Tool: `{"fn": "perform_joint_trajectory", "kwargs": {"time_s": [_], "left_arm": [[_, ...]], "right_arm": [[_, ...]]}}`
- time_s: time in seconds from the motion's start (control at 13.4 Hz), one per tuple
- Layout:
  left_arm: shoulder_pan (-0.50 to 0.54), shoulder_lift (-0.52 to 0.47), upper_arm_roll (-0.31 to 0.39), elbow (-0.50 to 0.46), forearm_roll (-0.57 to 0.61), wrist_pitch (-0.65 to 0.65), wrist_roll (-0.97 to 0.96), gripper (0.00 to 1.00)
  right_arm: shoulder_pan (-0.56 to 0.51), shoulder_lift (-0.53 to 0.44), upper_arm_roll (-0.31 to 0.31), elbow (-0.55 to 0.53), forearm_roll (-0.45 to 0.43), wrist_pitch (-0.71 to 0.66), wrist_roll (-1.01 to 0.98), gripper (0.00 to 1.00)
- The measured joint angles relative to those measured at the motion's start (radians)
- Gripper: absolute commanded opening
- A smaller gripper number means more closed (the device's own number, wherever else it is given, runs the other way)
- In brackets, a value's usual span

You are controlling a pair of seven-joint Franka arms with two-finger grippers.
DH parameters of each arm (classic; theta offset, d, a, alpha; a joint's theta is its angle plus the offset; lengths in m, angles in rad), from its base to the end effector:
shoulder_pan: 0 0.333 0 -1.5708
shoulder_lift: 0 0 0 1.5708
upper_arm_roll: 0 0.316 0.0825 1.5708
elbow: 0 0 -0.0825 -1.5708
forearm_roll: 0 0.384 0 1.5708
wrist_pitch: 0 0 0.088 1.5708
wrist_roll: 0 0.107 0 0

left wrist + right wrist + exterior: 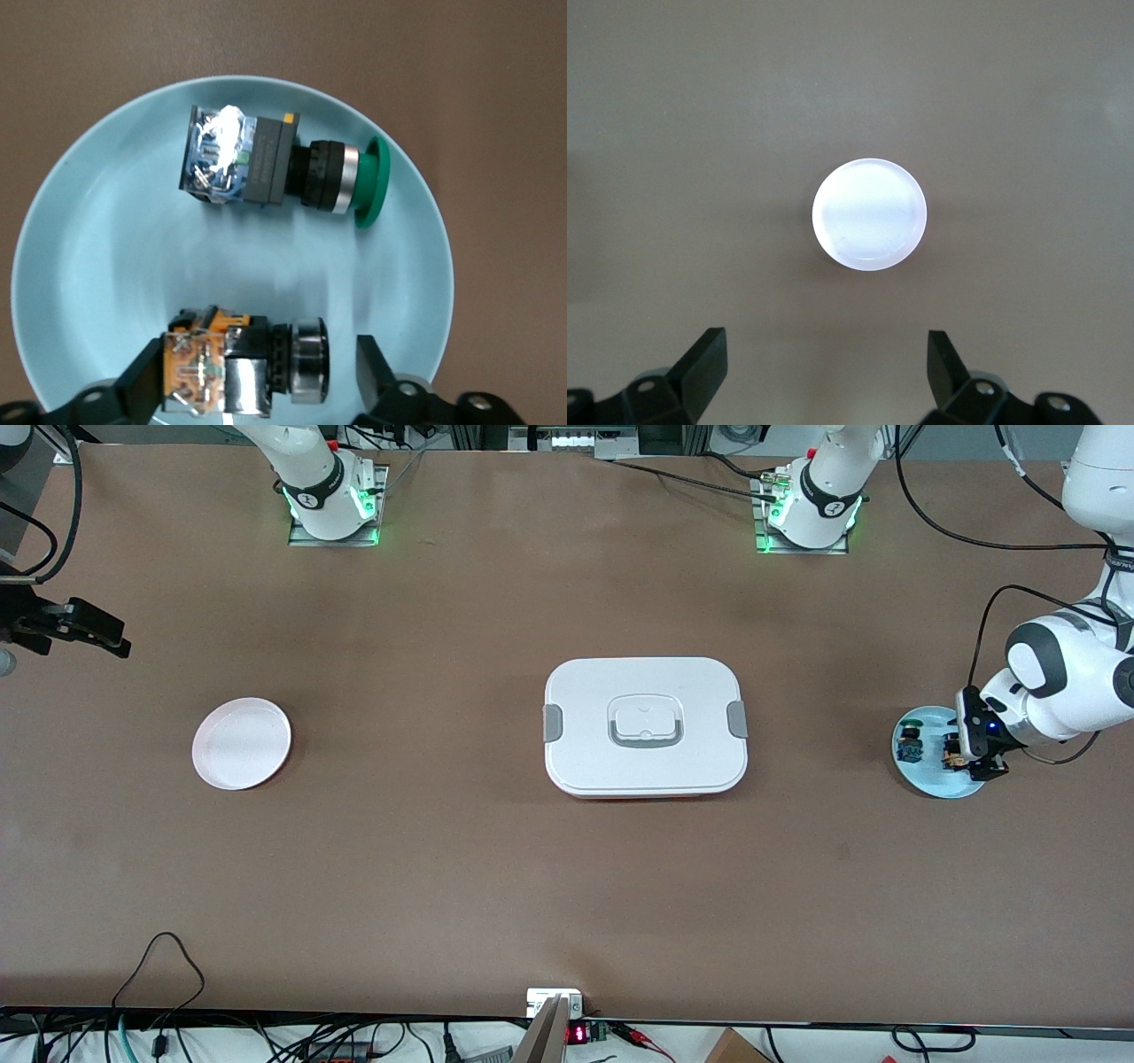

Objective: Transfer orange switch to right arm and place
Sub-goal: 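Close the left gripper on the orange switch and lift it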

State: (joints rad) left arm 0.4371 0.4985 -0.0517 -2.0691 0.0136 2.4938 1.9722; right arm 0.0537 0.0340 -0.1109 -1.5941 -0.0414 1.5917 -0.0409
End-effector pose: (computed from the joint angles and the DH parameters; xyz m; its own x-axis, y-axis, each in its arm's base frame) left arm 0.5387 0.2184 0.1806 -0.0204 -0.9988 0.0444 -0.9979 0.0231 0.0604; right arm 0.5642 -0.0356 0.5965 0.9992 -0.0155 -0.0380 -0.0138 -0.9990 0.0436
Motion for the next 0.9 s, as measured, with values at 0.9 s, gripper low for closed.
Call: {"fn": "perform_joint_trajectory", "kwargs": {"time_s": [0.9], "left_arm": [[0.004, -0.01, -0.037, 0.183, -0.091, -0.327, 0.021, 0.0]], "right_arm": [[-0.001, 0.0, 0.0, 0.0, 0.0, 0.0, 0.0, 1.0]]}}
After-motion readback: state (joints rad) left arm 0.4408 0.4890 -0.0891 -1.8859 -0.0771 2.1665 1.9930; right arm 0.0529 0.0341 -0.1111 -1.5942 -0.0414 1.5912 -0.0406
